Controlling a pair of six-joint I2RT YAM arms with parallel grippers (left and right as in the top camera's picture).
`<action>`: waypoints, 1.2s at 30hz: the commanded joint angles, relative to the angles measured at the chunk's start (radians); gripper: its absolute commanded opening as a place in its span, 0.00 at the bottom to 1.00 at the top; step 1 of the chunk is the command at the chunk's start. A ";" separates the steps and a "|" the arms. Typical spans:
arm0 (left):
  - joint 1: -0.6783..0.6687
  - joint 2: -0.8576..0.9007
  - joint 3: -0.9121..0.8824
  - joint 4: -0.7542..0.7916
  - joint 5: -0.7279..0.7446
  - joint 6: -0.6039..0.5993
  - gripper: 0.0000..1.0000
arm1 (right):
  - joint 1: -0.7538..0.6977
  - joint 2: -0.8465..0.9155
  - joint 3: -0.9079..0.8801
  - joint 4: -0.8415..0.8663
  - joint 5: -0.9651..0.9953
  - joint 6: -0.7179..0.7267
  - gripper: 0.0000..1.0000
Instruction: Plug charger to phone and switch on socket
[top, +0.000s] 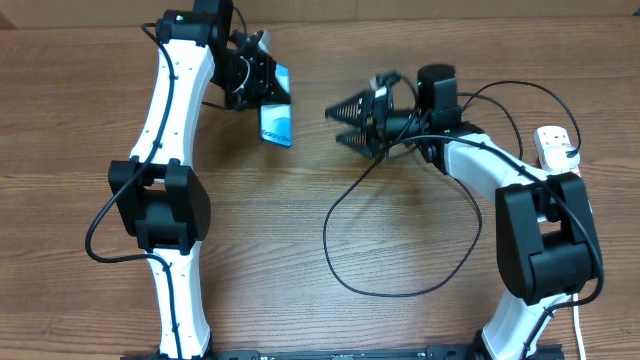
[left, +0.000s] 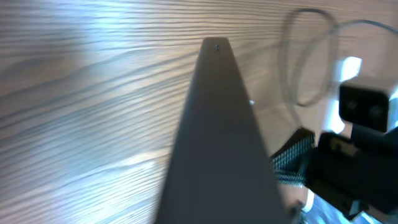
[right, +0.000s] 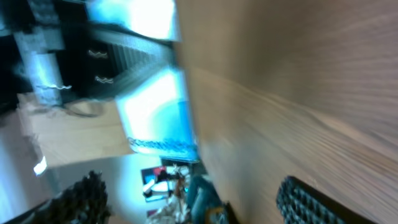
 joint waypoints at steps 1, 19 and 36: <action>-0.007 -0.036 0.004 -0.019 -0.109 -0.047 0.04 | 0.055 -0.001 0.005 -0.190 0.227 -0.218 0.83; -0.021 -0.036 -0.156 0.061 -0.139 -0.046 0.04 | 0.214 -0.034 0.046 -0.528 1.109 -0.199 0.21; -0.020 -0.036 -0.156 0.197 0.321 -0.075 0.04 | 0.195 -0.100 0.097 -0.711 1.233 -0.200 0.83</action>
